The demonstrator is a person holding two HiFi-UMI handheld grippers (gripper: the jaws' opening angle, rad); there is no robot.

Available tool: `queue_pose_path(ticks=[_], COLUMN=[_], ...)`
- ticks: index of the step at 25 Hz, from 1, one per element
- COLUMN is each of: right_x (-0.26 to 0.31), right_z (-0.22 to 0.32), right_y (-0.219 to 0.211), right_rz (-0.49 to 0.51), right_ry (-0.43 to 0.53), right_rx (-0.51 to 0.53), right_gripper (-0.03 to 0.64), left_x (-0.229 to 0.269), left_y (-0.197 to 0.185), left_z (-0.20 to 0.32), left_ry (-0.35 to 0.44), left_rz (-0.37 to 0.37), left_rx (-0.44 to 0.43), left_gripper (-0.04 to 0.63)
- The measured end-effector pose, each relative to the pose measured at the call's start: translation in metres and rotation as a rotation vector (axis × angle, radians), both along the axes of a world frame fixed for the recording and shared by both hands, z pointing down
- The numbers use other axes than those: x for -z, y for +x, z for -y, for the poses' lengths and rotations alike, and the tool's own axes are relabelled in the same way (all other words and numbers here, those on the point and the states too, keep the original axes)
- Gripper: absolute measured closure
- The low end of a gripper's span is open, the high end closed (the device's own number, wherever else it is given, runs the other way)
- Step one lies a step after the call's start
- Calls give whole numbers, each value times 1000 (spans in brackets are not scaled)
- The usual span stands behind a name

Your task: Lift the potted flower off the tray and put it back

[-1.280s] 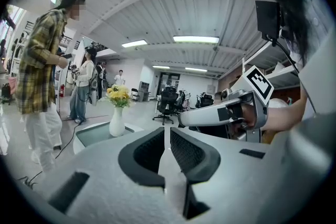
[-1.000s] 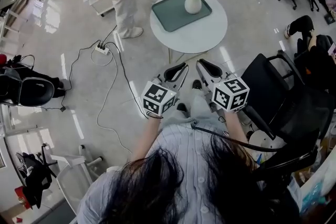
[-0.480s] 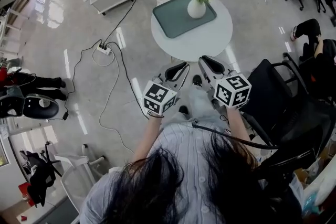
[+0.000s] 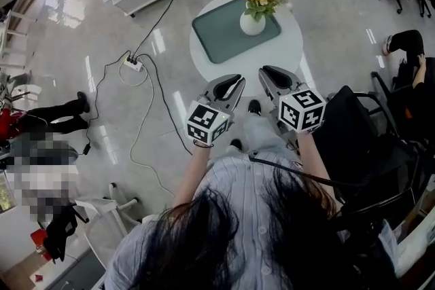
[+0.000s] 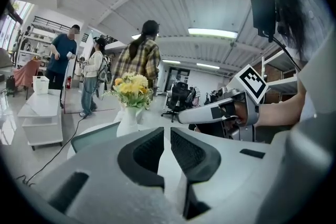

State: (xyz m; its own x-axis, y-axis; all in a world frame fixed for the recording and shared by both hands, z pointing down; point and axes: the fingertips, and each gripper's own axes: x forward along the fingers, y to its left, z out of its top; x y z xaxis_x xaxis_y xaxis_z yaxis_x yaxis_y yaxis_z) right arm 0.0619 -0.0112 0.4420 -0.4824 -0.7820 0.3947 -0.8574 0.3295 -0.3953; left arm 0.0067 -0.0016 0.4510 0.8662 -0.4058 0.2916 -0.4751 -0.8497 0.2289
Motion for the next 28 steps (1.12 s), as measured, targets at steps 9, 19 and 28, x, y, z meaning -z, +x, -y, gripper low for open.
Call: queue_pose_path(ticks=[9,19,28], right_x=[-25,-36,-57], right_z=[47,87,111], right_y=[36,59,54], right_rz=[7,-3,-27], right_ry=[-38,-34,-45], right_rx=[37,68,98], right_gripper=[556,555,554], left_x=[-19,-34,-56], left_y=[32,47,39], left_z=[50,88,135], left_ry=[-29,-52,-66], left_rz=[54,87,125], left_rx=[28,44,-41], left_gripper=[572,535,472])
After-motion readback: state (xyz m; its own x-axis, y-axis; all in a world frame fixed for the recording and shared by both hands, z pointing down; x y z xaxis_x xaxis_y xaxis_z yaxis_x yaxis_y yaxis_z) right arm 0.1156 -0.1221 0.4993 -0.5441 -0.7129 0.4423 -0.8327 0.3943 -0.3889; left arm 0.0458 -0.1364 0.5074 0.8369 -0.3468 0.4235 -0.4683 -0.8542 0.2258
